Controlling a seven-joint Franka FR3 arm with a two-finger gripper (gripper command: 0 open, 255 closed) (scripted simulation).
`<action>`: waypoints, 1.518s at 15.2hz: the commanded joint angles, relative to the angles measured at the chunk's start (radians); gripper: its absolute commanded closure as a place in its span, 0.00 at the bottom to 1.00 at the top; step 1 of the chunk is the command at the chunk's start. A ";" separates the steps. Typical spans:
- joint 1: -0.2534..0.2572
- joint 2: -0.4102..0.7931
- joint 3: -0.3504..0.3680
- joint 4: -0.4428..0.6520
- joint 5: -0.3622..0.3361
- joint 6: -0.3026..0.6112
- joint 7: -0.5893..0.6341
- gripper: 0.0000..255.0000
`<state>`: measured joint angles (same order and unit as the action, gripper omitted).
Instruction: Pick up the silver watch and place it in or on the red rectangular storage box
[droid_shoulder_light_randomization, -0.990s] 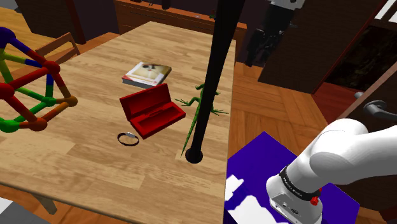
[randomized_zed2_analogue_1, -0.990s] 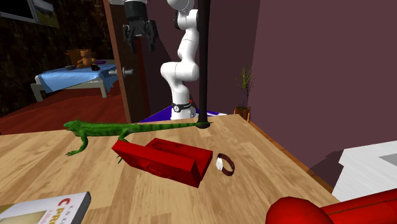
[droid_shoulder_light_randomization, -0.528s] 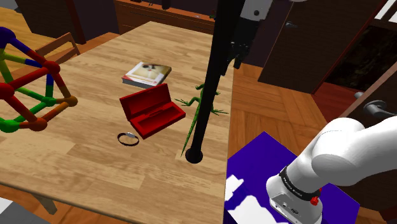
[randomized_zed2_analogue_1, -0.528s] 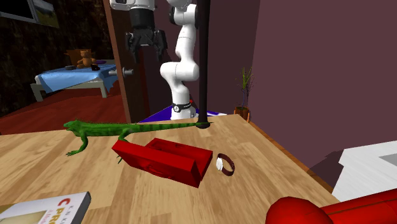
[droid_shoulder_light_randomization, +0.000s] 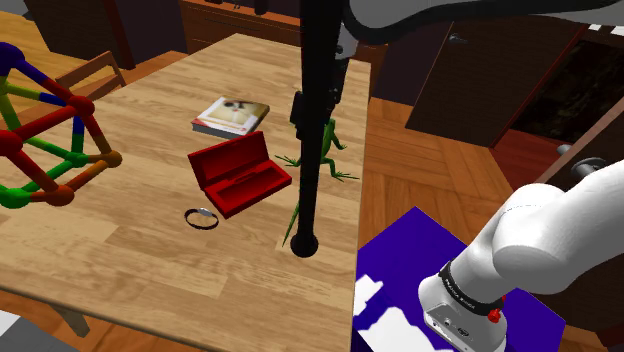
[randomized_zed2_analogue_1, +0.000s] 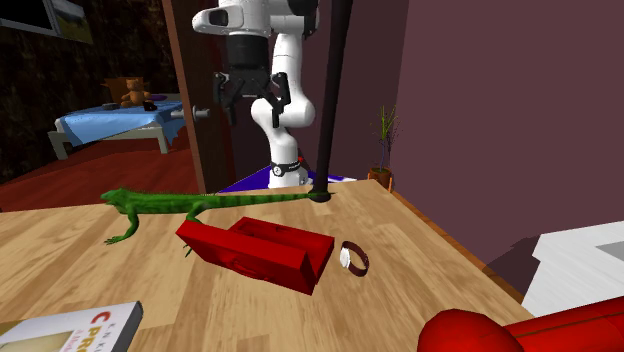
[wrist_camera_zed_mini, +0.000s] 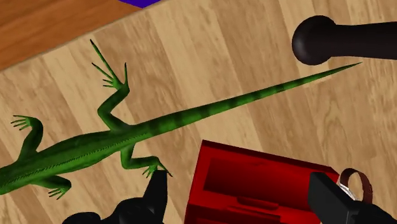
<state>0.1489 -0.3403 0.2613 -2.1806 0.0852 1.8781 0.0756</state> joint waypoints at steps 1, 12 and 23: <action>0.011 0.057 0.028 0.023 -0.016 0.035 0.008 0.00; 0.096 0.412 0.166 0.228 -0.196 0.152 0.111 0.00; 0.220 0.703 0.194 0.429 -0.384 0.183 0.188 0.00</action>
<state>0.3670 0.3565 0.4568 -1.7451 -0.2937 2.0496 0.2613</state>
